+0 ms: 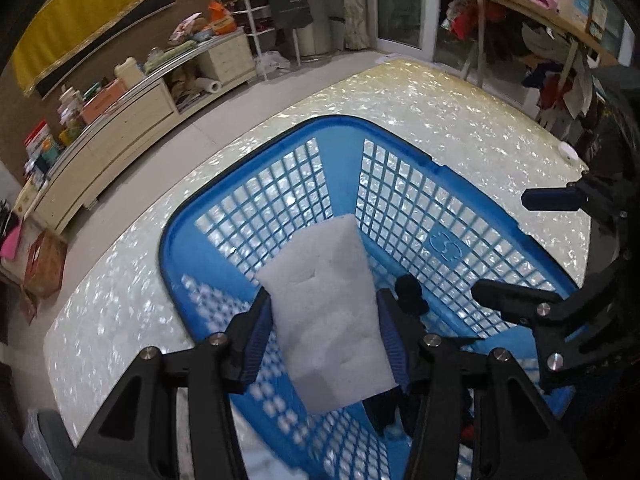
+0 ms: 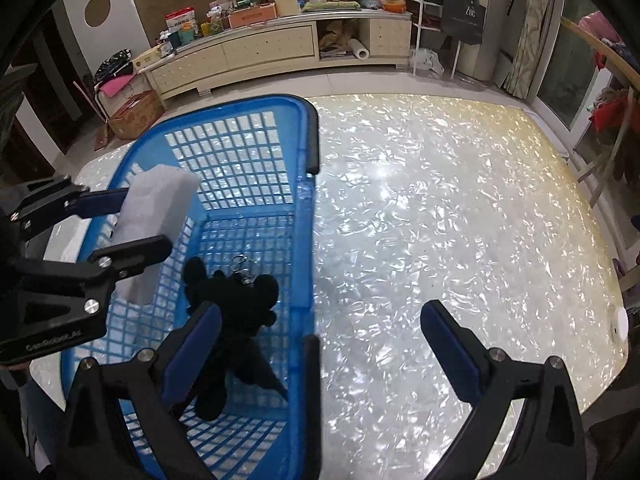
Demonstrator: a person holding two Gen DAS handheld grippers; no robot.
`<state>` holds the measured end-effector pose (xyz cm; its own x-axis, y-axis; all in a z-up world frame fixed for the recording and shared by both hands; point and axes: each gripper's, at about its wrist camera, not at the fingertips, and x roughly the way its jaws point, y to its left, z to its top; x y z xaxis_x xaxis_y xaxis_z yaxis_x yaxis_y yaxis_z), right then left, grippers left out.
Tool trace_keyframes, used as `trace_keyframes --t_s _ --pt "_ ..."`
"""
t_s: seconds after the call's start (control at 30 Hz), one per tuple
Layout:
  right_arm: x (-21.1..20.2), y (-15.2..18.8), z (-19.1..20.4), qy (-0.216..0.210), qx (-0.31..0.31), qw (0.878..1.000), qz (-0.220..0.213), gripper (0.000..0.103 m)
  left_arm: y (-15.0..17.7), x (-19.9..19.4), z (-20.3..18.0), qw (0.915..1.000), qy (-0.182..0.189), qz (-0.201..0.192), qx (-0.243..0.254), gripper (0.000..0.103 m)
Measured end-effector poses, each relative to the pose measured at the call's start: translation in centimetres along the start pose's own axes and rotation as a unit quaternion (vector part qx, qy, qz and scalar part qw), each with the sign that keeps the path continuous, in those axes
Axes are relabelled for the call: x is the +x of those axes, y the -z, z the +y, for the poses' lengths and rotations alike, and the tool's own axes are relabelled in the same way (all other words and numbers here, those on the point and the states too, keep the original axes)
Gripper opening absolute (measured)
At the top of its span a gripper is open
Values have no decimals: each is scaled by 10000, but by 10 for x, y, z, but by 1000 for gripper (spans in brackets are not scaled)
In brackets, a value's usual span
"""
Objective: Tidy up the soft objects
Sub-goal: 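Lift the white cloth with the left gripper and carry it into the basket, then open the left gripper to release the white cloth and withdraw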
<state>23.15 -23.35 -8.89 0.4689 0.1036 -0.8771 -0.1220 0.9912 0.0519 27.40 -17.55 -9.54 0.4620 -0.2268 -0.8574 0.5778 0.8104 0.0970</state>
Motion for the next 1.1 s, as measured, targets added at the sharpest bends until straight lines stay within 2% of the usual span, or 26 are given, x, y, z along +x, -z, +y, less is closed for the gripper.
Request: trace_keyframes --t_s 0.2,0.27,0.43,0.5,0.63,0.8,1.0,1.1 --pt "8 -3 -6 -18 107 9999 59 100 -13 27 -5 9996 62 225 137 54" --pt "8 -2 -7 -35 132 9999 61 100 -16 27 -5 9996 109 215 161 60" --pt "8 1 -7 -60 179 9998 90 100 -19 24 -8 9995 -118 159 246 77" --pt "6 1 -7 -75 171 9998 83 100 -18 20 -8 9996 -132 123 222 77" --pt "-1 2 -3 -58 162 9998 33 100 -14 6 -3 9995 -281 -92 148 77" --pt "-18 4 7 -65 81 9999 -61 100 -8 -13 8 9995 -273 -105 -90 77" --pt "-41 5 29 -130 -56 9997 -194 100 17 -51 14 9981 -385 -312 -378 88" --pt "-50 6 46 -193 -162 9994 -249 100 34 -72 22 9958 -622 -416 -527 90"
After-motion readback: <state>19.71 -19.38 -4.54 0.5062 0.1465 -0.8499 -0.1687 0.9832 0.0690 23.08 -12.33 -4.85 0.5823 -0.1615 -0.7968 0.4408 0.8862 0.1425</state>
